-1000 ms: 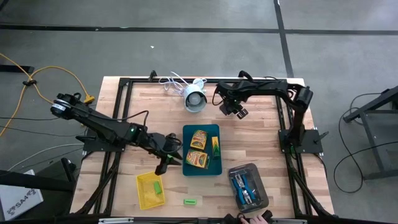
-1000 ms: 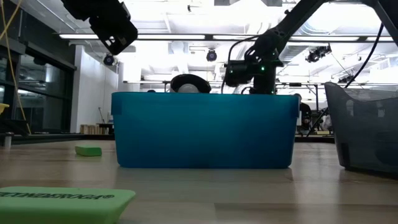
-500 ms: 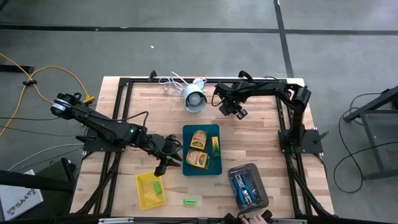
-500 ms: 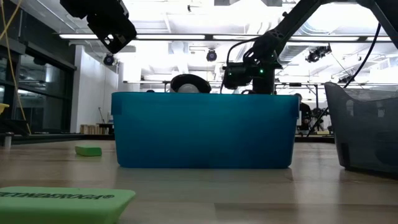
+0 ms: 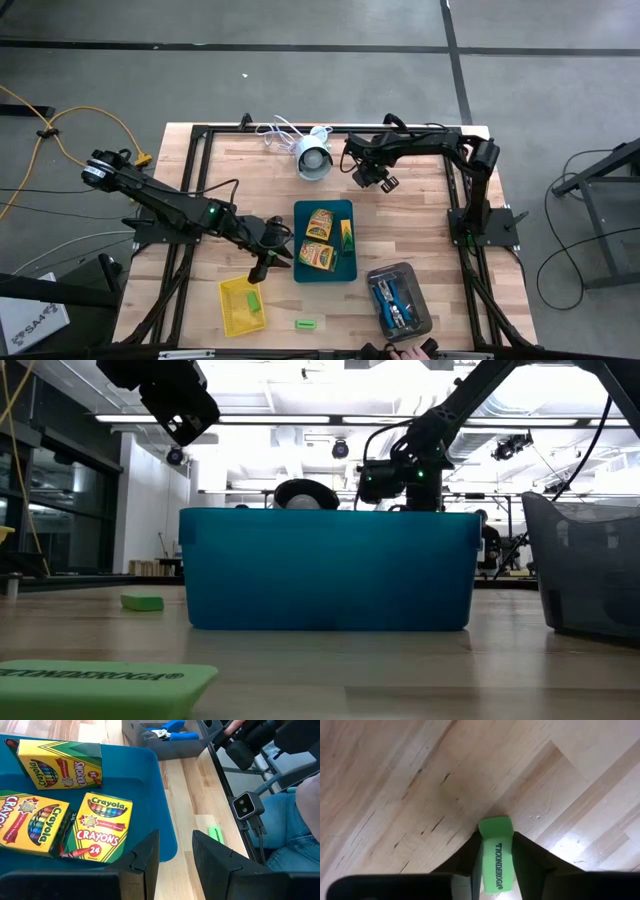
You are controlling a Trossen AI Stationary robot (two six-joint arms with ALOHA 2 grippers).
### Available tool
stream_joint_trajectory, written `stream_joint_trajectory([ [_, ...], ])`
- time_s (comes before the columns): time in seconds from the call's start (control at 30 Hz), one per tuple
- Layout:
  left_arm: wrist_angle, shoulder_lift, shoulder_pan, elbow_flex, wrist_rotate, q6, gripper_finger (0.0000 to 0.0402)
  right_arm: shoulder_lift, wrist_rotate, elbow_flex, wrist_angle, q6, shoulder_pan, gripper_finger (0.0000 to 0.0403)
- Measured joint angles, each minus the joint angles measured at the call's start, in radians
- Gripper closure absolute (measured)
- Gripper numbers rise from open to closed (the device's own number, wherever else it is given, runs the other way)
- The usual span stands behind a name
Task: Pick & Place School Supplies
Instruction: Put the green eraser into the yellow bin
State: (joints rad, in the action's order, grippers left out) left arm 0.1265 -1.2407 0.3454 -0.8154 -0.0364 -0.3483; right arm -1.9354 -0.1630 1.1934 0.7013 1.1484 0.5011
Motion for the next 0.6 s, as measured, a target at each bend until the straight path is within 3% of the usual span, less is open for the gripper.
stream_joint_trajectory([
  [0.27,0.0,0.0,0.0,0.0,0.0,0.0,0.0289,0.013,-0.014,-0.003,0.009,-0.04,-0.002,0.0319],
  [0.6,0.001,0.0,0.0,0.0,0.0,0.0,0.0289,0.145,-0.021,-0.005,0.125,-0.152,-0.049,0.0324],
])
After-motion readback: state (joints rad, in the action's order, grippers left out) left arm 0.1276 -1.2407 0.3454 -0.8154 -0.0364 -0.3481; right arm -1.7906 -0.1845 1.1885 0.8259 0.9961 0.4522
